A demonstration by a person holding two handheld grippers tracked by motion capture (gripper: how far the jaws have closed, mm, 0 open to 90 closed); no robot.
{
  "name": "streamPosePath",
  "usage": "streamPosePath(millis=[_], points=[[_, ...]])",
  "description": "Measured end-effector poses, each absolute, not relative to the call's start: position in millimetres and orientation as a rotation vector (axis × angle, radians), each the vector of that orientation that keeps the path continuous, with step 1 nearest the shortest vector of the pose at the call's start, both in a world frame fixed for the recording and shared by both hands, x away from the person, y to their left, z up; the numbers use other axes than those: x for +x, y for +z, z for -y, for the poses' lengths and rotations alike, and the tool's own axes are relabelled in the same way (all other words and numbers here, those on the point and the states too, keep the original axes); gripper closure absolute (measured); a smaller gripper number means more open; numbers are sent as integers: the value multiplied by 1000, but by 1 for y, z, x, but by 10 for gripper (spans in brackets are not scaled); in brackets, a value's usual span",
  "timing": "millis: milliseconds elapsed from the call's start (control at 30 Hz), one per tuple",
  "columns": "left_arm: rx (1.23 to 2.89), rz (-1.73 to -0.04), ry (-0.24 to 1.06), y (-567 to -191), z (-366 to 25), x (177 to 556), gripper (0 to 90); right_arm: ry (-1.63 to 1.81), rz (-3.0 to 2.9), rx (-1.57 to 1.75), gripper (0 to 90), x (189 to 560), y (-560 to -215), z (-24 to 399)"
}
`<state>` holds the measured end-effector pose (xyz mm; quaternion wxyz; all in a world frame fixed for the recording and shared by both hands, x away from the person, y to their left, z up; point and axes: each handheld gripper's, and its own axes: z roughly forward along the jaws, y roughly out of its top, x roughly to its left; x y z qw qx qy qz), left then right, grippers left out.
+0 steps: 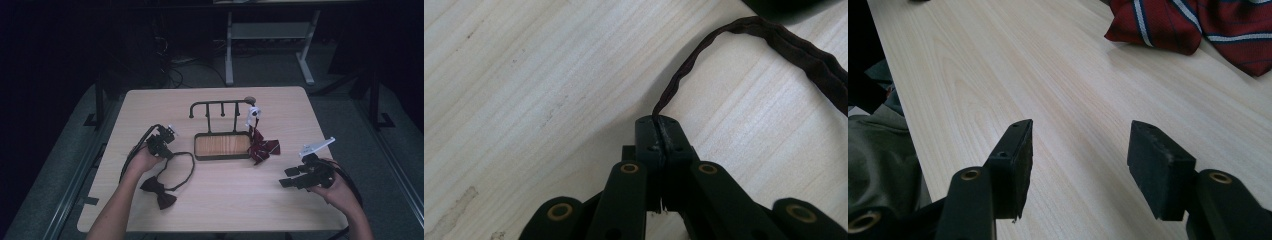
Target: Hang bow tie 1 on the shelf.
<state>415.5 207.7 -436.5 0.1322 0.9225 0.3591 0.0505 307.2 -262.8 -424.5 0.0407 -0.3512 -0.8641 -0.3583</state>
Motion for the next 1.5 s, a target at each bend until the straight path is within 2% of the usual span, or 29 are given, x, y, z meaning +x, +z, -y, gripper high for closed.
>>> streamPosePath(millis=[467,1500], points=[[2644,-1027,96,-419,-223,413,896,-1088,2635,-1081,435,308,-428,262],[2684,-855,163,-353,-213,393,896,-1084,2619,-1082,435,310,-433,264]])
